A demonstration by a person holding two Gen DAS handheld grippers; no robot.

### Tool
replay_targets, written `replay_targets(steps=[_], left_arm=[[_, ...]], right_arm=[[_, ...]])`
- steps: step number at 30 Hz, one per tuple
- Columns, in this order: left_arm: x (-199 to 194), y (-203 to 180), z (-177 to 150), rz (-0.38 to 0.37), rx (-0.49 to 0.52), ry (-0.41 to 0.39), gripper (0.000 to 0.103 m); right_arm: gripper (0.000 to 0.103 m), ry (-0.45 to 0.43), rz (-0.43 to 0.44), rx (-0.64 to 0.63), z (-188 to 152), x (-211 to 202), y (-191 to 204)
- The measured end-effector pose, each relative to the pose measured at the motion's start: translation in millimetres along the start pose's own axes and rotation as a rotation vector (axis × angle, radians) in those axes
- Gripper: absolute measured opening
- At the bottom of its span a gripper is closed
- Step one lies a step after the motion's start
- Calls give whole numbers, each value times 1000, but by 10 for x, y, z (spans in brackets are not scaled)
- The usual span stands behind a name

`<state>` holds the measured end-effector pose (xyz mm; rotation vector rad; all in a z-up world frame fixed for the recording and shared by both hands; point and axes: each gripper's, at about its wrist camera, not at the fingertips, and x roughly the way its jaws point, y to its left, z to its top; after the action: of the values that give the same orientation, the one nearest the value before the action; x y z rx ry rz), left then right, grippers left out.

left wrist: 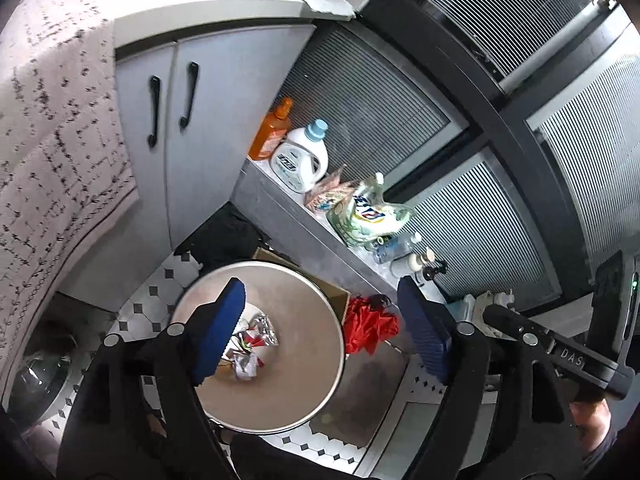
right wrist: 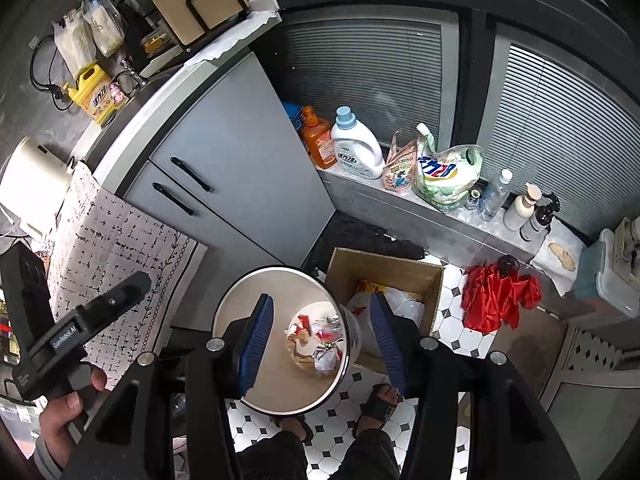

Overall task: Collect trash
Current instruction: 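Open both tools to drop the packet and carton into the bin, then move both tools back up to the trash on the counter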

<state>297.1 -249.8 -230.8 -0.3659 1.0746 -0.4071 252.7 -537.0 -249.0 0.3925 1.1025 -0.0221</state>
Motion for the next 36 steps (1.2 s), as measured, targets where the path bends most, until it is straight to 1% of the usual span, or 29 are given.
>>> replay_targets(steps=[7, 9, 15, 19, 24, 29, 36], left_arm=[[-333, 246, 65, 67, -39, -60, 81], [-452, 333, 80, 87, -52, -83, 83], [-851, 642, 125, 149, -98, -152, 86], [-1100, 873, 149, 188, -134, -192, 88], [-1468, 1193, 169, 242, -184, -254, 94], [-1822, 1522, 173, 286, -231, -311, 94], [-2303, 1980, 163, 340, -281, -387, 94]], right_arm=[[51, 4, 53, -39, 40, 77, 260], [53, 3, 68, -56, 54, 89, 358], [67, -11, 112, -113, 118, 108, 747], [72, -21, 143, -157, 162, 117, 1067], [82, -37, 176, -223, 172, 120, 1516], [94, -54, 214, -281, 156, 121, 2020], [95, -54, 262, -348, 131, 168, 2674]])
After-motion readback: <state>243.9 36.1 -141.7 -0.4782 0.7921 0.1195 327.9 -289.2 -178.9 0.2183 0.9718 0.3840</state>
